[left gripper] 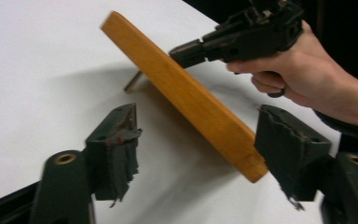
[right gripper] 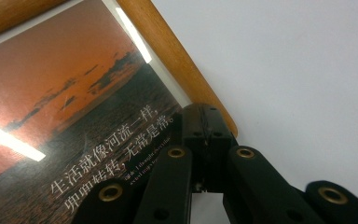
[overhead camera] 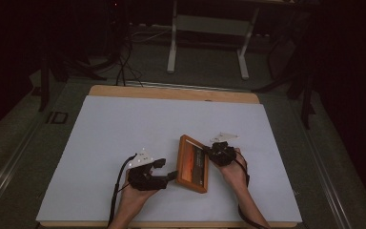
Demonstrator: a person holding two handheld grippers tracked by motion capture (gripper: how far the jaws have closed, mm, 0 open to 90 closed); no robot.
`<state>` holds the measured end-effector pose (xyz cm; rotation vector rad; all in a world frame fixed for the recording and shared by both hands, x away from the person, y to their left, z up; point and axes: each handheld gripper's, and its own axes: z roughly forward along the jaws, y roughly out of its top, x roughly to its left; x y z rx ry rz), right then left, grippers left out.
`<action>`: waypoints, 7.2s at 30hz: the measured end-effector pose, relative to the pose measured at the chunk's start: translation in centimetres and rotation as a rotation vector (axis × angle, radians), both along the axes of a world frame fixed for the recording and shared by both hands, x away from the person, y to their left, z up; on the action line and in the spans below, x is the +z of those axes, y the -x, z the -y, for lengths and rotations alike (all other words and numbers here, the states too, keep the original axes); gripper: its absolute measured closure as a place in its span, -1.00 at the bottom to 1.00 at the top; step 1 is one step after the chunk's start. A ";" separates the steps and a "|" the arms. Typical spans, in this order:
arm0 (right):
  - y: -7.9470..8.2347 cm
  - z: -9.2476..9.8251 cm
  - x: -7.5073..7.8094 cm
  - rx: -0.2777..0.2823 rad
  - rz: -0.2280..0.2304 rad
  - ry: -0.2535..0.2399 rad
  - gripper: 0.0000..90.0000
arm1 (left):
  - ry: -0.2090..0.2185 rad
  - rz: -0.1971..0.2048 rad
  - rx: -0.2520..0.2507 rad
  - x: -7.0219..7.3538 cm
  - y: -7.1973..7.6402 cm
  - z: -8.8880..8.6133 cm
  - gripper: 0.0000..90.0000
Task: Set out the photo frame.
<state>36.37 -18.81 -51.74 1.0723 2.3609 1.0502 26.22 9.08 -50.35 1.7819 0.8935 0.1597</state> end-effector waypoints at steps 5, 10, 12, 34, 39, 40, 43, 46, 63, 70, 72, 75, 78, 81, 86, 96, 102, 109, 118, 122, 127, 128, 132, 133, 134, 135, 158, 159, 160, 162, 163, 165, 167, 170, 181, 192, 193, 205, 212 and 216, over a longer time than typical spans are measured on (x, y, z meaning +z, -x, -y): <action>0.0 0.0 0.0 -0.001 -0.001 -0.007 1.00 | -0.008 -0.030 -0.015 -0.3 0.3 1.2 -0.46; 0.0 0.1 -0.1 0.001 0.002 -0.006 1.00 | -0.023 -0.067 -0.038 -0.9 0.1 2.8 -0.46; 0.1 0.1 -0.1 0.000 0.005 -0.009 1.00 | -0.024 -0.093 -0.033 -1.2 -0.1 3.4 -0.42; 0.4 0.5 0.0 0.003 0.035 0.002 1.00 | 0.028 -0.265 -0.024 -1.9 -1.2 4.7 0.11; 0.8 1.7 0.6 0.001 0.042 0.001 0.99 | 0.002 -0.226 -0.024 -1.2 -1.0 5.5 0.18; 1.0 1.9 0.8 0.000 0.050 0.006 0.97 | -0.002 -0.216 -0.025 -1.1 -0.9 5.6 0.20; 1.8 3.0 1.7 0.004 0.073 -0.005 0.85 | -0.004 -0.191 -0.024 -0.7 -0.8 6.3 0.30; 2.8 4.2 2.9 0.009 0.101 -0.031 0.77 | -0.009 -0.162 -0.019 -0.3 -0.6 7.2 0.38; 6.6 8.3 7.3 -0.015 0.211 -0.112 1.00 | -0.157 0.092 -0.070 1.3 1.6 12.5 0.52; 6.8 8.8 7.1 -0.019 0.210 -0.142 1.00 | -0.106 0.039 -0.094 -0.5 1.4 12.1 0.26; 6.8 8.9 7.1 -0.020 0.208 -0.150 1.00 | -0.118 0.007 -0.094 -1.6 1.4 12.0 0.19; 6.8 9.0 7.0 -0.018 0.206 -0.156 1.00 | -0.131 -0.016 -0.094 -2.8 1.4 12.1 0.20; 6.8 9.0 7.0 -0.017 0.207 -0.155 1.00 | -0.133 0.006 -0.116 -3.1 1.3 12.4 0.29; 6.8 9.0 7.0 -0.015 0.206 -0.156 1.00 | -0.115 0.016 -0.123 -3.0 1.1 12.6 0.32; 6.8 8.8 7.1 -0.014 0.209 -0.146 1.00 | -0.153 0.062 -0.111 -2.9 1.1 12.8 0.49; 7.6 8.9 8.5 0.014 0.253 -0.157 1.00 | -0.166 0.054 -0.155 -2.0 -0.2 12.3 0.54; 8.0 8.8 8.4 0.039 0.255 -0.148 1.00 | -0.188 0.082 -0.223 -0.7 -1.1 11.0 0.54; 8.5 8.7 9.1 0.071 0.266 -0.146 0.94 | -0.243 0.115 -0.304 1.7 -2.0 8.9 0.54; 8.6 7.8 9.0 0.233 0.204 -0.166 0.38 | -0.319 0.153 -0.420 5.4 -3.6 6.5 0.54; 8.6 7.4 8.9 0.309 0.172 -0.167 0.15 | -0.376 0.175 -0.454 6.7 -3.8 5.9 0.54; 8.2 6.7 8.3 0.322 0.157 -0.140 0.01 | -0.396 0.199 -0.484 8.0 -3.9 5.5 0.54; 8.1 6.5 8.3 0.329 0.155 -0.138 -0.02 | -0.401 0.208 -0.492 8.2 -3.9 5.5 0.54; 8.0 5.7 8.3 0.381 0.157 -0.122 -0.16 | -0.413 0.232 -0.514 9.0 -3.7 5.4 0.54; 8.0 5.4 8.2 0.395 0.158 -0.113 -0.21 | -0.417 0.236 -0.523 9.1 -3.7 5.5 0.54; 8.0 5.0 8.2 0.410 0.158 -0.105 -0.25 | -0.417 0.243 -0.532 9.2 -3.6 5.5 0.54; 8.0 4.7 8.1 0.421 0.159 -0.099 -0.27 | -0.419 0.248 -0.542 9.3 -3.5 5.5 0.53; 7.9 4.0 7.6 0.486 0.172 -0.069 0.51 | -0.147 0.209 -0.417 7.7 -5.1 3.8 -0.08; 7.9 4.0 7.6 0.486 0.172 -0.069 0.51 | -0.147 0.209 -0.417 7.7 -5.1 3.8 -0.13; 7.8 4.4 7.5 0.483 0.164 -0.071 0.51 | -0.120 0.202 -0.397 7.2 -5.1 3.2 -0.20; 7.9 4.4 7.5 0.483 0.163 -0.071 0.52 | -0.109 0.199 -0.379 6.3 -5.1 2.6 -0.23; 7.9 4.5 7.5 0.485 0.165 -0.066 0.52 | -0.109 0.199 -0.379 6.3 -5.1 2.6 -0.24; 7.9 4.5 7.5 0.490 0.165 -0.061 0.52 | -0.066 0.176 -0.365 4.7 -5.3 2.1 -0.24; 7.9 4.6 7.4 0.491 0.166 -0.060 0.52 | -0.038 0.166 -0.362 3.7 -5.5 2.1 -0.24; 7.7 4.8 7.3 0.496 0.172 -0.072 0.52 | -0.002 0.161 -0.355 2.3 -5.5 2.5 -0.24; 7.3 6.3 6.7 0.484 0.147 -0.102 0.52 | -0.003 0.133 -0.344 0.0 -5.4 5.6 -0.16; 6.7 6.9 6.5 0.496 0.127 -0.088 0.47 | -0.099 0.149 -0.377 0.2 -5.1 6.6 0.28; 6.7 6.9 6.5 0.496 0.127 -0.088 0.47 | -0.114 0.158 -0.379 0.3 -5.0 6.6 0.28; 6.0 5.2 6.4 0.515 0.104 -0.117 0.46 | -0.112 0.164 -0.334 2.3 -4.5 3.9 0.29; 5.4 2.9 5.9 0.521 0.079 -0.168 0.44 | -0.127 0.140 -0.290 2.6 -4.1 1.4 0.28; 5.2 1.5 5.8 0.503 0.063 -0.183 0.43 | -0.117 0.125 -0.264 2.8 -4.2 0.4 0.26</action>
